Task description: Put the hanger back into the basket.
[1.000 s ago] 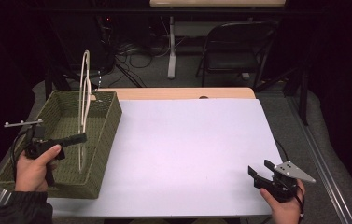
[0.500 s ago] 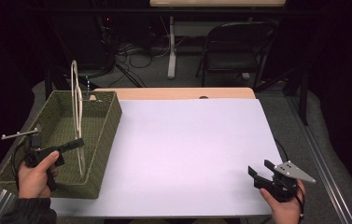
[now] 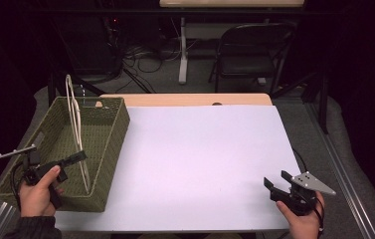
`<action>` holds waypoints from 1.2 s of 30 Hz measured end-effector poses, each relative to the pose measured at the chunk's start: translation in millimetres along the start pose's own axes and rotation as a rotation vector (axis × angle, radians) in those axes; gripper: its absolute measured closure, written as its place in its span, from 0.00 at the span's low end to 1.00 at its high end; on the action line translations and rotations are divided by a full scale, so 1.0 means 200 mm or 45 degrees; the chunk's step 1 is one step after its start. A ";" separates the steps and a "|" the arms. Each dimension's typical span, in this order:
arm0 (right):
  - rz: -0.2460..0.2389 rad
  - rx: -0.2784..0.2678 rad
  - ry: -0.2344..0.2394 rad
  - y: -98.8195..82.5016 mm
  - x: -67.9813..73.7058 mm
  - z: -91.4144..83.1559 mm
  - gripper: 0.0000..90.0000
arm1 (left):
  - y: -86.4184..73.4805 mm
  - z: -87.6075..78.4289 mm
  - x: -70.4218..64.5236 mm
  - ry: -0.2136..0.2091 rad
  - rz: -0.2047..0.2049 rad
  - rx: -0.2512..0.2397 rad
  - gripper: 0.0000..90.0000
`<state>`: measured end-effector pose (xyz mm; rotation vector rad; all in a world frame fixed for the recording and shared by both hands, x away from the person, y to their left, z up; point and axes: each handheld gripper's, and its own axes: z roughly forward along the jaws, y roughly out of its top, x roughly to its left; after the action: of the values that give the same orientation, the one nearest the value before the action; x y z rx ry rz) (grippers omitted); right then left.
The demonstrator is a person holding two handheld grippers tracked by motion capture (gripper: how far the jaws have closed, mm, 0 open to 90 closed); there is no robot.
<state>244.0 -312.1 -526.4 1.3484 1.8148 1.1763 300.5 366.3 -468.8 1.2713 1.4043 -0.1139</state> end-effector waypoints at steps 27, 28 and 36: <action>0.006 0.003 0.004 0.00 0.00 0.00 0.34 | -0.07 -0.03 0.06 0.002 -0.187 -0.074 0.88; 0.003 -0.002 0.003 0.00 0.00 0.00 0.34 | -0.08 -0.04 0.05 -0.001 -0.199 -0.093 0.88; 0.007 -0.003 0.002 0.00 -0.01 0.00 0.34 | -0.10 -0.04 0.05 -0.006 -0.231 -0.103 0.88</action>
<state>244.4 -313.4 -526.5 1.3521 1.8114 1.1827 284.2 370.9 -485.5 1.0753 1.5038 -0.1818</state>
